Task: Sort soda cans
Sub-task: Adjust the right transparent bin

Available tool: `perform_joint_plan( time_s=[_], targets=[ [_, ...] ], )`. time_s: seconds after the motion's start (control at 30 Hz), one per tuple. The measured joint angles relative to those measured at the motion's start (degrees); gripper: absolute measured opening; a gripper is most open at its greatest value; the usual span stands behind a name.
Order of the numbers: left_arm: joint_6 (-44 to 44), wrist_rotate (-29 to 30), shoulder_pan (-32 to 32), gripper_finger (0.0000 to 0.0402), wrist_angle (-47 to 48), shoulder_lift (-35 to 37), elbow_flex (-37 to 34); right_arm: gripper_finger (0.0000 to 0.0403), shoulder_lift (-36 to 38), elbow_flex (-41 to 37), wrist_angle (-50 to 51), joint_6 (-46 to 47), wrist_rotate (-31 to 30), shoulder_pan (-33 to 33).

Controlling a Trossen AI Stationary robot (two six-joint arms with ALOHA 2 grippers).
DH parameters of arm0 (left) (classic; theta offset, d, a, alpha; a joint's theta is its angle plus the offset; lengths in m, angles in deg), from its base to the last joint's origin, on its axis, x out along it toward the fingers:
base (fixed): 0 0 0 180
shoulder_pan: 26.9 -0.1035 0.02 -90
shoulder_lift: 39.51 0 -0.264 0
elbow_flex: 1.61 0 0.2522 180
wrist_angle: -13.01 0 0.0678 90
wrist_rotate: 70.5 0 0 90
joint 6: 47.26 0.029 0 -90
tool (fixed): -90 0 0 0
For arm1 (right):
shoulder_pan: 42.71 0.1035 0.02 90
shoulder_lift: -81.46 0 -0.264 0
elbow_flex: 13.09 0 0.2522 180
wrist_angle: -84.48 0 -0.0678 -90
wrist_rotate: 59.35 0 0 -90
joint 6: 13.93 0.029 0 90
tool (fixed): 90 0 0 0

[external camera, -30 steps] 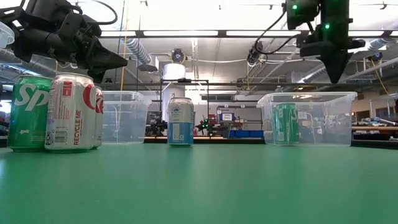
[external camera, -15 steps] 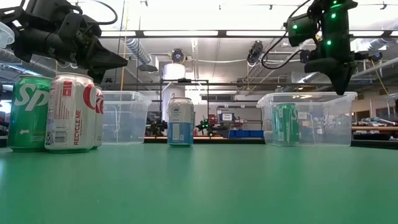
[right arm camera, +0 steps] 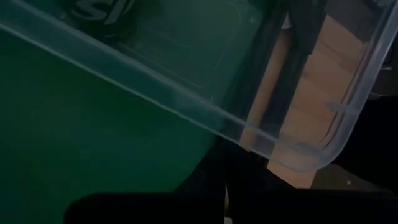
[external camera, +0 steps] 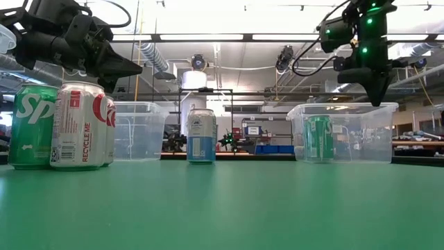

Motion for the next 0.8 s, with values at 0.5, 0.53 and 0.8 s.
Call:
perform_joint_plan(
  time_s=[0.5, 0.53, 0.8],
  targets=[
    [0.0, 0.0, 0.0, 0.0007, 0.0, 0.0, 0.0, 0.0000, 0.0, 0.0, -0.4, -4.4, -0.3, -3.8],
    [0.0, 0.0, 0.0, 0.0007, 0.0, 0.0, 0.0, 0.0001, 0.0, 0.0, -0.4, -4.4, -0.3, -3.6],
    [-2.4, 0.0, 0.0, 0.0007, 0.0, 0.0, 0.0, 0.0022, 0.7, 0.0, 0.1, -4.8, -0.9, -1.0]
  ],
)
